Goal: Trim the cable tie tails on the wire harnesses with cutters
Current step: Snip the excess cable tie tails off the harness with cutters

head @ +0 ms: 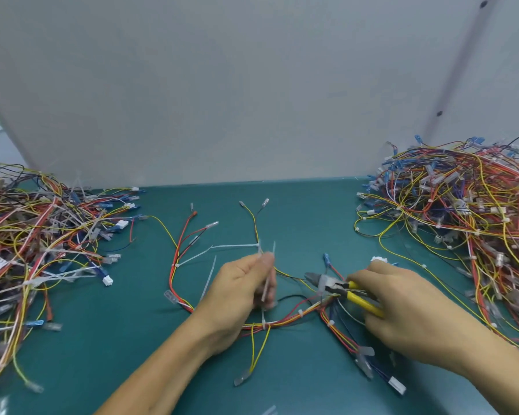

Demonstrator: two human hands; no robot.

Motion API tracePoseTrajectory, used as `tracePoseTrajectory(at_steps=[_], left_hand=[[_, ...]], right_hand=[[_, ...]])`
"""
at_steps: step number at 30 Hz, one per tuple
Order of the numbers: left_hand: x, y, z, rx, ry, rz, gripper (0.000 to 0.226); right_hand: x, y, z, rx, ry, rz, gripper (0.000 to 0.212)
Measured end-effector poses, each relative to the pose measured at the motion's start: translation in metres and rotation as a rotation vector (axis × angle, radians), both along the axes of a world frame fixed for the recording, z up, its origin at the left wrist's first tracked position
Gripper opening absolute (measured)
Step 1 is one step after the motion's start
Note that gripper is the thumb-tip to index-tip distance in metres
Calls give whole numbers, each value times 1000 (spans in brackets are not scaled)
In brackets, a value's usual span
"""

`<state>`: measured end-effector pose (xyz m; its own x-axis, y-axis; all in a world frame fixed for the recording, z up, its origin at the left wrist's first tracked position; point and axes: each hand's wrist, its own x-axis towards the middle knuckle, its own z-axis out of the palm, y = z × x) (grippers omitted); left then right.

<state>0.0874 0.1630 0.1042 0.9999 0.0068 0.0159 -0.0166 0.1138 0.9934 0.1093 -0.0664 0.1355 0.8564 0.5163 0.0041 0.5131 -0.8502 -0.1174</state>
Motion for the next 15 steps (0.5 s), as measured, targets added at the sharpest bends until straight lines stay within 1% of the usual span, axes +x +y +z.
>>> tracePoseTrajectory(at_steps=[2,4,6,8,9,11,13,15], left_hand=[[2,3,8,-139,-12,78,31],[1,11,18,-220,-34,112,29],[-1,21,26,-229,-26,125,26],[-4,29,31,-193,19,125,24],[-4,32,32,-152,52,125,24],[-4,35,29,-14,132,136,23],[-3,34,23,166,184,155,21],[-2,34,18,406,182,193,20]], right_hand=[[-4,3,7,31,70,-13,30],[-9,7,14,43,98,-14,38],[-11,8,23,33,45,-28,42],[-14,9,40,74,-73,-45,47],[-15,10,50,137,-137,-42,48],[-21,12,69,263,-255,-10,41],[-26,20,82,288,-310,27,38],[-28,32,84,255,-275,60,41]])
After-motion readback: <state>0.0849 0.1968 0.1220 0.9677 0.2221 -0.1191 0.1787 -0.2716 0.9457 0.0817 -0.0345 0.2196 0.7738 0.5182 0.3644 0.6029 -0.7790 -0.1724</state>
